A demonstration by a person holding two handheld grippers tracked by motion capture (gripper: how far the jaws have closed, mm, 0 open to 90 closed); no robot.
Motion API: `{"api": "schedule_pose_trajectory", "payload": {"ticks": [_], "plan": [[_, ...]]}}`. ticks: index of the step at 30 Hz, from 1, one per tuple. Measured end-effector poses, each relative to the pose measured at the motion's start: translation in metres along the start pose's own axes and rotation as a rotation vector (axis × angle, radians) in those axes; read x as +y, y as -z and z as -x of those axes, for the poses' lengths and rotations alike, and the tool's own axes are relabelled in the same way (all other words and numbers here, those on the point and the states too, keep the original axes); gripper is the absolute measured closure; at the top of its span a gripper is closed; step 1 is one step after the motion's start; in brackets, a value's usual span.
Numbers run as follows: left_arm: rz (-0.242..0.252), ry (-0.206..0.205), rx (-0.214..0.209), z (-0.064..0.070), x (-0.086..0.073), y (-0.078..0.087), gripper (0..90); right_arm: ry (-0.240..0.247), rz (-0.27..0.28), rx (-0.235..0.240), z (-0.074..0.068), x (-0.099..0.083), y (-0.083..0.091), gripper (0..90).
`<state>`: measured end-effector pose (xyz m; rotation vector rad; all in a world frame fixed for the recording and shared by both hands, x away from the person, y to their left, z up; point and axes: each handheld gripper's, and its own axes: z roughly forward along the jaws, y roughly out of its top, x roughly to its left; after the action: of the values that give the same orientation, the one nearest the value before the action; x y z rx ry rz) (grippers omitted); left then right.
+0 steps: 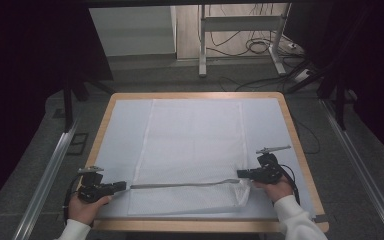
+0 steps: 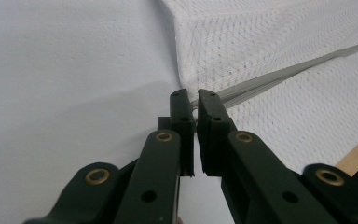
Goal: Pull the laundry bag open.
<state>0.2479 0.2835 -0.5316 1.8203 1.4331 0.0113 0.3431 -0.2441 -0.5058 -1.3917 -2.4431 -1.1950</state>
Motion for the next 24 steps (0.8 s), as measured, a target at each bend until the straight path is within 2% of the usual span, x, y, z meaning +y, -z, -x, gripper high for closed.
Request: {"api": "schedule_pose_trajectory", "payload": {"ticks": [13,20,21,24], "plan": [[0.002,0.002,-0.01,-0.0011,0.0001,-0.0013,86.3,0.007,0.003,0.001,-0.0019,0.0002,0.0003,87.4],[0.012,-0.032,0.0,0.0015,0.0,-0.0032,84.2,0.015,0.01,-0.008,-0.0036,0.0,0.0009,86.6],[0.014,-0.039,0.002,0.0021,0.0003,-0.0033,82.6,0.017,0.01,-0.009,-0.004,0.0001,0.0015,84.2],[0.022,-0.063,0.021,0.0051,0.0015,-0.0039,66.7,0.027,0.023,-0.022,-0.0048,-0.0003,0.0031,73.5]]}}
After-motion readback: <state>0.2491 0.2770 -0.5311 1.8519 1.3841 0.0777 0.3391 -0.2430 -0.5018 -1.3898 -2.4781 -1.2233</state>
